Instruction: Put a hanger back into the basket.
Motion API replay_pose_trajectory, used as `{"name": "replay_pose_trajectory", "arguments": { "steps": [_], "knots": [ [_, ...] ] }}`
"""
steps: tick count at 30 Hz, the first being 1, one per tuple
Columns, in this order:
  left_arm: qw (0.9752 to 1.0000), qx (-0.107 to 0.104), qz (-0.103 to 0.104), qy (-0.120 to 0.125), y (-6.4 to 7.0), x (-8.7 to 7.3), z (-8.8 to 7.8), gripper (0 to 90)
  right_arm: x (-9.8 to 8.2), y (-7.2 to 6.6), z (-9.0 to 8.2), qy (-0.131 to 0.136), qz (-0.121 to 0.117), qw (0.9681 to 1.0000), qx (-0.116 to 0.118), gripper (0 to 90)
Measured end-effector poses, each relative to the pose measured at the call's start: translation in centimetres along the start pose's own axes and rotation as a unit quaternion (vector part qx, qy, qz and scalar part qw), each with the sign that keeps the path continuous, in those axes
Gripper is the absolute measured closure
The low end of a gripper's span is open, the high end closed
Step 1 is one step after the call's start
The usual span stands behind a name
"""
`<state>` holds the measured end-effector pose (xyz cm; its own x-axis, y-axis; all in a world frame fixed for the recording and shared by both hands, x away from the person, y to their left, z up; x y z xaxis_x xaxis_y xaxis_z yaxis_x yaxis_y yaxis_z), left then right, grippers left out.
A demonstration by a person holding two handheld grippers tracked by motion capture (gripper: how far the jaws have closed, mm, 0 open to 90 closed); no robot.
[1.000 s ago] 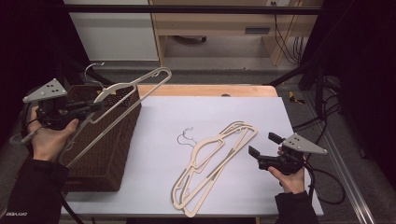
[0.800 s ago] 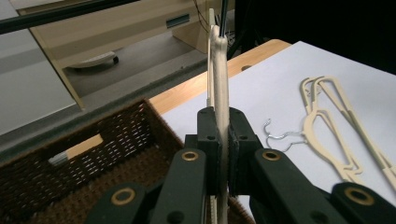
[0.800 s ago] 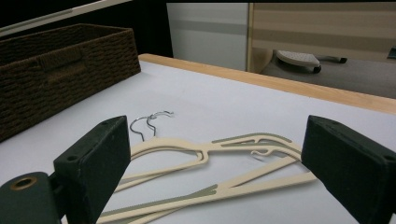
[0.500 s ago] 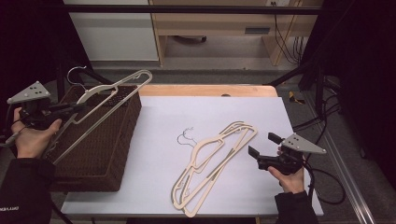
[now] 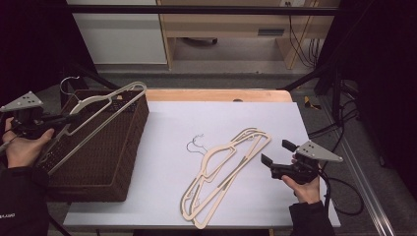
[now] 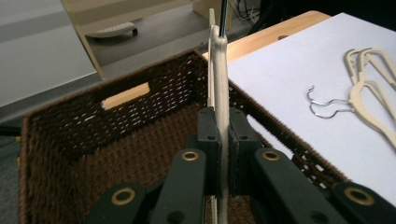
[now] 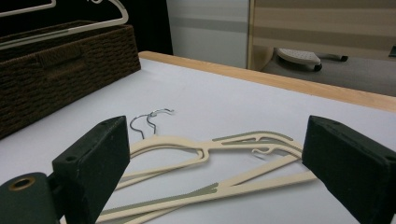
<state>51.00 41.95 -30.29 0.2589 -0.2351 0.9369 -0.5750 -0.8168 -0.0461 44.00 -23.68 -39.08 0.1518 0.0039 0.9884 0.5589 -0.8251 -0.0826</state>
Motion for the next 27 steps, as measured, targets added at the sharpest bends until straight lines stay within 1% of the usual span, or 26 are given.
{"name": "replay_pose_trajectory", "arguments": {
  "steps": [3,5,7,8,9,10,11,12,13,14,15,16,17,18,19,20,22,23,24,25,26,27],
  "knots": [
    [1.0,0.005,0.0,-0.004,-0.3,-0.4,0.0,85.7,0.0,0.0,0.0,0.0,0.0,1.0,0.0,8.2],
    [0.9999,0.009,-0.007,-0.003,-0.8,-1.0,-0.1,85.7,0.0,0.0,0.0,0.001,-0.001,1.0,-0.001,8.2],
    [0.9999,0.011,-0.006,-0.008,-0.9,-1.3,-0.1,85.7,0.0,0.0,0.1,0.0,0.0,1.0,-0.002,8.1],
    [0.9997,0.015,-0.008,-0.017,-1.0,-1.8,0.1,85.7,-0.1,0.0,0.1,0.0,0.0,1.0,-0.002,8.1],
    [0.9997,0.015,-0.008,-0.017,-1.0,-1.8,0.1,85.7,-0.1,0.0,0.1,0.0,0.0,1.0,-0.002,8.1],
    [0.9996,0.016,-0.015,-0.02,-1.0,-2.4,0.4,85.7,-0.1,-0.1,0.1,-0.002,0.0,1.0,-0.001,8.1],
    [0.9996,0.016,-0.015,-0.02,-1.0,-2.4,0.4,85.7,-0.1,-0.1,0.2,-0.002,0.0,1.0,-0.001,8.1],
    [0.9995,0.014,-0.017,-0.023,-0.9,-3.0,0.9,85.7,-0.1,-0.1,0.2,-0.002,-0.001,1.0,-0.001,8.0],
    [0.9995,0.014,-0.017,-0.023,-0.9,-3.0,0.9,85.7,-0.1,-0.1,0.2,-0.002,-0.001,1.0,-0.001,8.0],
    [0.9993,0.016,-0.018,-0.029,-0.9,-3.3,1.1,85.7,-0.1,-0.1,0.2,-0.003,0.0,1.0,-0.001,8.1],
    [0.999,0.018,-0.018,-0.037,-0.8,-3.7,1.4,85.7,-0.1,-0.1,0.2,-0.003,-0.001,1.0,0.0,8.1],
    [0.9983,0.022,-0.023,-0.048,-0.8,-4.5,2.0,85.7,-0.1,-0.1,0.2,-0.003,-0.001,1.0,0.0,8.1],
    [0.9983,0.022,-0.023,-0.048,-0.8,-4.5,2.0,85.7,-0.1,-0.1,0.2,-0.003,-0.001,1.0,0.0,8.1],
    [0.9978,0.025,-0.029,-0.055,-0.8,-5.2,2.4,85.7,-0.1,-0.1,0.2,-0.004,-0.001,1.0,0.001,8.1],
    [0.9978,0.025,-0.029,-0.055,-0.8,-5.2,2.4,85.7,-0.2,-0.1,0.3,-0.004,-0.001,1.0,0.001,8.0],
    [0.997,0.03,-0.036,-0.061,-0.9,-5.7,2.7,85.6,-0.2,-0.2,0.3,-0.004,0.0,1.0,0.002,8.0],
    [0.9961,0.034,-0.043,-0.069,-0.9,-6.2,3.0,85.5,-0.2,-0.2,0.3,-0.005,-0.001,1.0,0.001,8.0],
    [0.9956,0.039,-0.044,-0.073,-1.0,-6.4,3.2,85.3,-0.2,-0.2,0.3,-0.005,-0.001,1.0,0.001,8.0],
    [0.9951,0.039,-0.051,-0.075,-1.0,-6.6,3.3,85.2,-0.2,-0.2,0.3,-0.005,-0.001,1.0,0.003,8.0],
    [0.9946,0.04,-0.052,-0.08,-1.0,-6.7,3.5,85.0,-0.2,-0.2,0.3,-0.005,-0.002,1.0,0.003,8.0],
    [0.9941,0.045,-0.051,-0.085,-1.0,-6.9,3.6,84.8,-0.2,-0.2,0.3,-0.005,-0.001,1.0,0.003,8.0],
    [0.9941,0.045,-0.051,-0.085,-1.0,-6.9,3.6,84.7,-0.2,-0.2,0.3,-0.005,-0.001,1.0,0.004,8.0]
  ]
}}
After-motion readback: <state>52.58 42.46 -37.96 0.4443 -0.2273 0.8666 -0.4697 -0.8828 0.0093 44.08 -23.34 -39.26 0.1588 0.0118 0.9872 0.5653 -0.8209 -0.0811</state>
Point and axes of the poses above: each handheld gripper's, and its own axes: z roughly forward along the jaws, x roughly out of its top, y roughly to its right, the point moved 2 cm from there along z, roughly forward along the jaws, and after that the axes turned 10 degrees about y, right-handed, at the moved point
